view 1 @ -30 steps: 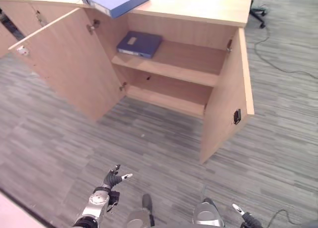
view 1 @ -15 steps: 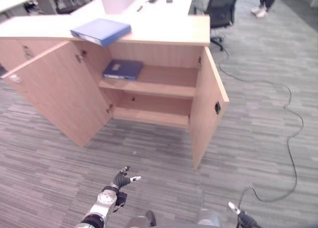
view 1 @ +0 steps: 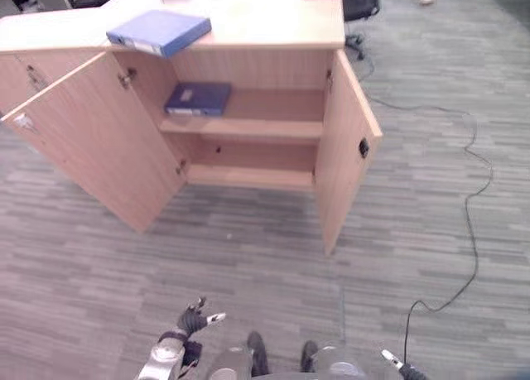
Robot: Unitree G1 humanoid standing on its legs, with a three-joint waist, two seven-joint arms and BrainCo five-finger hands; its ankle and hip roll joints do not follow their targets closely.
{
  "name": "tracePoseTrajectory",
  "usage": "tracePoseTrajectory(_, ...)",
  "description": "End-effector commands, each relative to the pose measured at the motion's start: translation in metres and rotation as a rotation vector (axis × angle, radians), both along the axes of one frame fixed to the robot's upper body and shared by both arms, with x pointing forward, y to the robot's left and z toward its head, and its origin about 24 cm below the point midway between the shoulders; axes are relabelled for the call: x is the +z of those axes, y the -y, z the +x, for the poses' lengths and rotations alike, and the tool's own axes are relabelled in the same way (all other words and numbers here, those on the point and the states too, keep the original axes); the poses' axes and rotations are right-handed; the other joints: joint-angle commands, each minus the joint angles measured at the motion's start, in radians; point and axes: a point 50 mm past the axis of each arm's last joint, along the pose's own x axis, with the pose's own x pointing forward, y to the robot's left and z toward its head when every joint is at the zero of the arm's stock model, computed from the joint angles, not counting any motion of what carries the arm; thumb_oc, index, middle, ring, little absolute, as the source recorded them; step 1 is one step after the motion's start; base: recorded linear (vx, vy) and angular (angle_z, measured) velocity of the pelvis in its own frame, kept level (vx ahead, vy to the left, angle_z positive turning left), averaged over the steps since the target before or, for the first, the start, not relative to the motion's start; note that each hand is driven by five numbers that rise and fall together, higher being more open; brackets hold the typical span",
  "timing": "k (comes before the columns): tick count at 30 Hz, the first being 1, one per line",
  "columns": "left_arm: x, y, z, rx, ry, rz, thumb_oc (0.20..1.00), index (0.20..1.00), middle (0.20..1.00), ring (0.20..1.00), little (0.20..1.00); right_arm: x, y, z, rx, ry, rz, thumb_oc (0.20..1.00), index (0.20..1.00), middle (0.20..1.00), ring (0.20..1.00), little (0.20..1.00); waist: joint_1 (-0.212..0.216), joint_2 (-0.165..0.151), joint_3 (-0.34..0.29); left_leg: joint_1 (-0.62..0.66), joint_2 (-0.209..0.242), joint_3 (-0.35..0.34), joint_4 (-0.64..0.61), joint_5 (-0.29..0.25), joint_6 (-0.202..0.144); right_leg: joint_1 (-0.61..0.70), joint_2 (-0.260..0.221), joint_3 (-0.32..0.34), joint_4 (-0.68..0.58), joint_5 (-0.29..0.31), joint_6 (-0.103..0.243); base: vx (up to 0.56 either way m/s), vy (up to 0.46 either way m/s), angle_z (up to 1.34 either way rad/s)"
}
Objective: Put the empty folder in the office cabinet
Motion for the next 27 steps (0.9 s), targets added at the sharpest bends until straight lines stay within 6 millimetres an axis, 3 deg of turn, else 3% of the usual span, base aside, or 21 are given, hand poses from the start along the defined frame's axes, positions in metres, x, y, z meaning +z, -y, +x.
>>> tracePoseTrajectory(1, 0.013, 0.004, 0.018, 0.033, 0.117, -0.029, 1.0, 1.0, 1.0, 1.0, 1.0, 0.006, 0.015, 0.002, 0.028, -0.006, -0.054, 1.0, 1.0, 1.0, 1.0, 1.0, 0.007, 0.019, 0.009, 0.13, 0.163, 0.018, -0.096, 0.049, 0.007, 0.121, -0.052, 0.007, -0.169, 0.038, 0.163, 0.15, 0.206, 0.1)
tracePoseTrajectory(2, 0.012, 0.003, 0.016, 0.04, 0.112, -0.03, 1.0, 1.0, 1.0, 1.0, 1.0, 0.007, 0.016, 0.002, 0.031, -0.007, -0.058, 1.0, 1.0, 1.0, 1.0, 1.0, 0.01, 0.017, 0.003, 0.144, 0.187, 0.02, -0.146, 0.065, 0.009, 0.116, -0.066, 0.014, -0.164, 0.037, 0.173, 0.21, 0.332, 0.12)
tracePoseTrajectory(3, 0.011, 0.002, 0.015, 0.04, 0.107, -0.025, 1.0, 1.0, 1.0, 1.0, 1.0, 0.009, 0.021, 0.003, 0.048, -0.011, -0.075, 1.0, 1.0, 1.0, 1.0, 1.0, 0.017, 0.034, -0.008, 0.157, 0.222, -0.039, -0.282, 0.114, 0.004, 0.104, -0.074, 0.042, -0.155, 0.03, 0.192, 0.17, 0.27, 0.05)
tracePoseTrajectory(4, 0.011, 0.003, 0.015, 0.04, 0.106, -0.026, 1.0, 1.0, 1.0, 1.0, 1.0, 0.009, 0.022, 0.003, 0.048, -0.011, -0.075, 1.0, 1.0, 1.0, 1.0, 1.0, 0.016, 0.035, -0.008, 0.162, 0.221, -0.039, -0.292, 0.119, 0.003, 0.104, -0.074, 0.041, -0.153, 0.027, 0.192, 0.3, 0.503, 0.12)
tracePoseTrajectory(5, 0.009, 0.001, 0.013, 0.049, 0.098, -0.012, 1.0, 1.0, 1.0, 1.0, 1.0, 0.013, 0.029, 0.006, 0.077, -0.017, -0.103, 1.0, 1.0, 1.0, 1.0, 1.0, 0.034, 0.066, -0.016, 0.146, 0.255, -0.195, -0.394, 0.187, -0.038, 0.102, -0.09, 0.099, -0.141, 0.01, 0.208, 0.18, 0.304, 0.14)
tracePoseTrajectory(7, 0.009, 0.001, 0.012, 0.054, 0.094, -0.011, 1.0, 1.0, 1.0, 1.0, 1.0, 0.014, 0.03, 0.007, 0.078, -0.013, -0.106, 1.0, 1.0, 1.0, 1.0, 1.0, 0.033, 0.068, -0.017, 0.124, 0.273, -0.234, -0.397, 0.203, -0.051, 0.109, -0.109, 0.113, -0.134, 0.002, 0.216, 0.17, 0.303, -0.08)
tracePoseTrajectory(11, 0.006, -0.004, 0.007, 0.055, 0.073, 0.0, 1.0, 1.0, 1.0, 1.0, 1.0, 0.015, 0.029, 0.012, 0.085, 0.007, -0.099, 1.0, 1.0, 1.0, 1.0, 1.0, 0.041, 0.061, -0.018, 0.053, 0.336, -0.259, -0.403, 0.242, -0.06, 0.131, -0.161, 0.185, -0.112, -0.036, 0.242, 0.2, 0.365, -0.09)
tracePoseTrajectory(15, 0.003, -0.007, 0.001, 0.063, 0.044, 0.012, 1.0, 1.0, 1.0, 1.0, 1.0, 0.014, 0.025, 0.017, 0.106, 0.019, -0.086, 1.0, 1.0, 1.0, 1.0, 1.0, 0.057, 0.063, -0.036, 0.027, 0.344, -0.233, -0.402, 0.236, -0.071, 0.147, -0.196, 0.22, -0.053, -0.075, 0.266, 0.29, 0.548, 0.01)
tracePoseTrajectory(16, 0.006, -0.01, 0.006, 0.054, 0.06, 0.022, 1.0, 1.0, 1.0, 1.0, 1.0, 0.014, 0.023, 0.019, 0.075, 0.037, -0.07, 1.0, 1.0, 1.0, 1.0, 1.0, 0.068, 0.042, -0.056, 0.026, 0.32, -0.241, -0.38, 0.208, -0.076, 0.163, -0.252, 0.231, -0.046, -0.038, 0.309, 0.25, 0.506, 0.08)
tracePoseTrajectory(18, 0.007, -0.012, 0.008, 0.045, 0.063, 0.027, 1.0, 1.0, 1.0, 1.0, 1.0, 0.014, 0.024, 0.02, 0.071, 0.035, -0.074, 1.0, 1.0, 1.0, 1.0, 1.0, 0.073, 0.024, -0.058, 0.018, 0.3, -0.234, -0.357, 0.184, -0.069, 0.168, -0.279, 0.229, -0.053, -0.001, 0.321, 0.21, 0.446, 0.09)
tracePoseTrajectory(19, 0.011, -0.015, 0.014, 0.034, 0.077, 0.035, 1.0, 1.0, 1.0, 1.0, 1.0, 0.016, 0.029, 0.021, 0.057, 0.04, -0.087, 1.0, 1.0, 1.0, 1.0, 1.0, 0.08, 0.003, -0.061, 0.013, 0.274, -0.224, -0.328, 0.155, -0.06, 0.16, -0.304, 0.233, -0.049, 0.057, 0.331, 0.17, 0.407, 0.08)
tracePoseTrajectory(20, 0.021, -0.023, 0.025, 0.008, 0.117, 0.058, 1.0, 1.0, 1.0, 1.0, 1.0, 0.023, 0.042, 0.025, -0.008, 0.061, -0.115, 1.0, 1.0, 1.0, 1.0, 1.0, 0.086, -0.026, -0.054, 0.008, 0.238, -0.213, -0.304, 0.116, -0.033, 0.114, -0.332, 0.244, -0.007, 0.199, 0.326, 0.11, 0.27, 0.03)
tracePoseTrajectory(21, 0.021, -0.023, 0.025, 0.008, 0.117, 0.059, 1.0, 1.0, 1.0, 1.0, 1.0, 0.023, 0.042, 0.025, -0.009, 0.063, -0.114, 1.0, 1.0, 1.0, 1.0, 1.0, 0.091, -0.029, -0.056, 0.006, 0.235, -0.208, -0.301, 0.113, -0.03, 0.108, -0.336, 0.25, -0.008, 0.201, 0.328, 0.07, 0.279, -0.09)
tracePoseTrajectory(23, 0.03, -0.032, 0.031, -0.01, 0.145, 0.078, 1.0, 1.0, 1.0, 1.0, 1.0, 0.039, 0.066, 0.037, -0.047, 0.11, -0.175, 1.0, 1.0, 1.0, 1.0, 1.0, 0.103, -0.032, -0.036, 0.018, 0.216, -0.176, -0.292, 0.088, 0.001, 0.049, -0.365, 0.231, 0.054, 0.357, 0.321, 0.03, 0.318, 0.12)
tracePoseTrajectory(26, 0.039, -0.04, 0.036, -0.026, 0.177, 0.093, 1.0, 1.0, 1.0, 1.0, 1.0, 0.053, 0.083, 0.045, -0.053, 0.137, -0.222, 1.0, 1.0, 1.0, 1.0, 1.0, 0.11, -0.015, -0.023, 0.051, 0.199, -0.154, -0.308, 0.076, 0.03, 0.003, -0.36, 0.194, 0.131, 0.362, 0.309, 0.07, 0.393, -0.2)
tracePoseTrajectory(27, 0.043, -0.045, 0.038, -0.032, 0.186, 0.104, 1.0, 1.0, 1.0, 1.0, 1.0, 0.067, 0.097, 0.058, -0.044, 0.186, -0.271, 1.0, 1.0, 1.0, 1.0, 1.0, 0.107, -0.005, -0.014, 0.108, 0.164, -0.135, -0.35, 0.064, 0.06, -0.029, -0.318, 0.166, 0.204, 0.316, 0.296, 0.12, 0.466, -0.24)
